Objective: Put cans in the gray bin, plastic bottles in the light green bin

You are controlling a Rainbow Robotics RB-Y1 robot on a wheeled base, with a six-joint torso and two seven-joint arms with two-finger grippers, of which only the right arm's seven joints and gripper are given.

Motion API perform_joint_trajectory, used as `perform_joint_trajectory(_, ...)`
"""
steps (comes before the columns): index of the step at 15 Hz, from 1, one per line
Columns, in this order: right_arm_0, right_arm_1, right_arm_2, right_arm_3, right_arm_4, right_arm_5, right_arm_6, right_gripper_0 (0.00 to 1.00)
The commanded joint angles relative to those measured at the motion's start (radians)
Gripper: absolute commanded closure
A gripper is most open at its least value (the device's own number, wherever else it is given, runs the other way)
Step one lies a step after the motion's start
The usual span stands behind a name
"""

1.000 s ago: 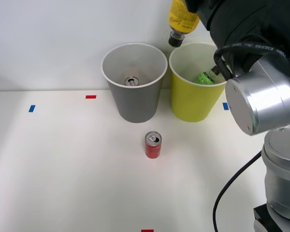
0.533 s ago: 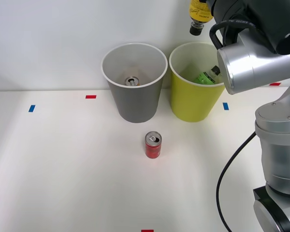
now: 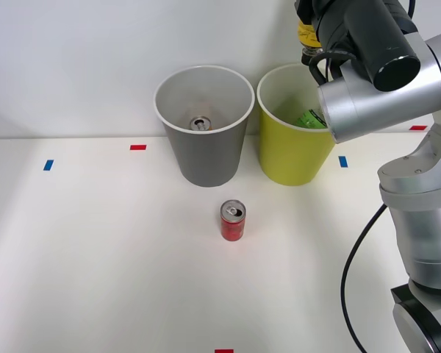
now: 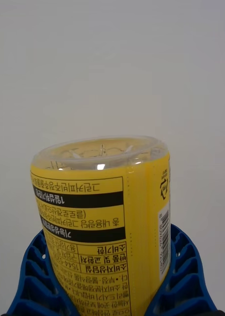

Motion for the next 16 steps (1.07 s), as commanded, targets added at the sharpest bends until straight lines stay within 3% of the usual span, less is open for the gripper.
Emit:
perform_joint_trajectory(1, 0.0, -0.003, -0.001, 0.071, 0.034, -0.051, 0.001, 1.0)
perform_joint_trajectory(4, 0.0, -0.003, -0.003, 0.165, 0.08, -0.114, -0.006, 1.0)
perform_joint_trajectory(5, 0.001, -0.003, -0.003, 0.172, 0.08, -0.114, -0.009, 0.94)
perform_joint_trajectory(6, 0.001, -0.003, -0.003, 0.174, 0.08, -0.115, -0.016, 0.56)
perform_joint_trajectory(7, 0.001, -0.003, -0.001, 0.172, 0.078, -0.115, -0.023, 0.09)
perform_joint_trajectory(8, 0.003, -0.003, 0.002, 0.172, 0.077, -0.115, -0.031, 0.0)
perform_joint_trajectory(13, 0.011, -0.003, 0.008, 0.171, 0.072, -0.126, -0.063, 0.0)
perform_joint_trajectory(16, 0.135, -0.003, 0.008, 0.12, 0.072, -0.296, -0.063, 0.0)
